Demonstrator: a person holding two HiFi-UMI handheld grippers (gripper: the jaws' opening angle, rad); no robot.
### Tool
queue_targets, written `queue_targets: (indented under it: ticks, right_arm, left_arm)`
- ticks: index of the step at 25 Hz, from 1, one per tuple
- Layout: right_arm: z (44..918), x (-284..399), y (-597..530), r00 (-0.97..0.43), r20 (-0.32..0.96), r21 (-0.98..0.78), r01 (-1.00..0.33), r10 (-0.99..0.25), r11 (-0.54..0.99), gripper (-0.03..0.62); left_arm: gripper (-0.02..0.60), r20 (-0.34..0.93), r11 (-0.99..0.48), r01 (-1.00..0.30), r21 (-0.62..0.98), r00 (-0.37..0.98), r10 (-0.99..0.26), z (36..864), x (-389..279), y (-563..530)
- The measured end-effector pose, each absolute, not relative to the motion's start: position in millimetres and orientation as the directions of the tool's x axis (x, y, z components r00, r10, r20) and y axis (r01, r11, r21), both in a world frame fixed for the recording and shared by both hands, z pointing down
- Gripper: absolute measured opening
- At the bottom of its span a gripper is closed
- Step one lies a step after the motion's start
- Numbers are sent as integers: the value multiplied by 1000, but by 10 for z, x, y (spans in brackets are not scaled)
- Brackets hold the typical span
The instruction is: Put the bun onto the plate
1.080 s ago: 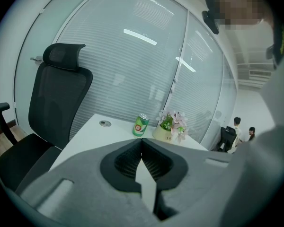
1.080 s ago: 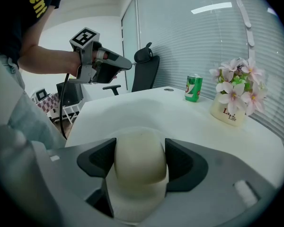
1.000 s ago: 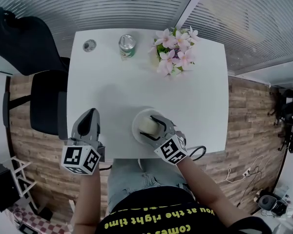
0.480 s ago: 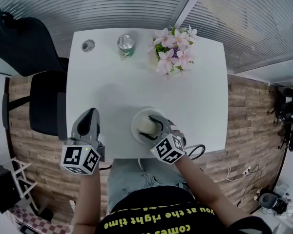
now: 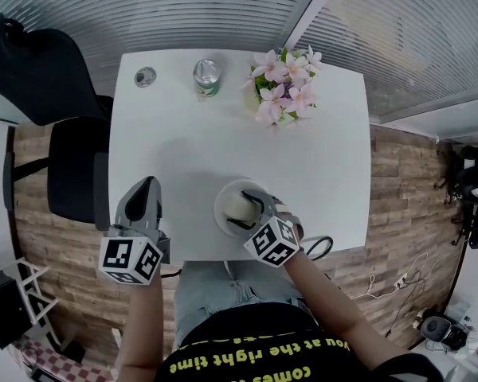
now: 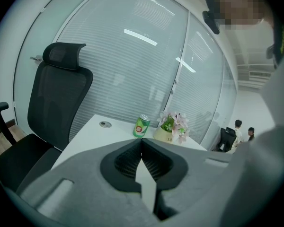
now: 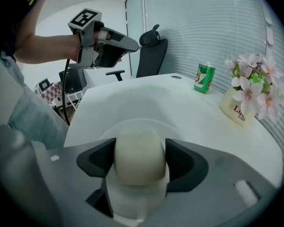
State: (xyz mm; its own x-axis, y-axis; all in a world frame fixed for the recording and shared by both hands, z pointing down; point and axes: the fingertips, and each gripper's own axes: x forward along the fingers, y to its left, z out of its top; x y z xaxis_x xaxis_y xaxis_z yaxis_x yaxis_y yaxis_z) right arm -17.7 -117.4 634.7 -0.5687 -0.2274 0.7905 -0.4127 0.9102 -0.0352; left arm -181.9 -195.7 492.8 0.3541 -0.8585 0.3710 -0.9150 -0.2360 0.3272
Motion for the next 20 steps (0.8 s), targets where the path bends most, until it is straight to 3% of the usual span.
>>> queue_targets:
  ticks: [9,14,20]
  right_arm:
    - [6060,-274,-1230,-625,741,-32,-399,-246,917,303]
    - [5861,-310,-1299,-667,696,-64,-426,-266,902,240]
    - [5700,-240,-1469,-682,653,-55,-477,-330,877,116]
  left_arm:
    - [1,363,-243,-915,323,357,-861,4897,-1841,-2018]
    - [1,357,-247,-914,321,358,-863,4856,-1862,-2057]
    - [2,346,-258,-913,316,365,-864,4799,-1847,-2123]
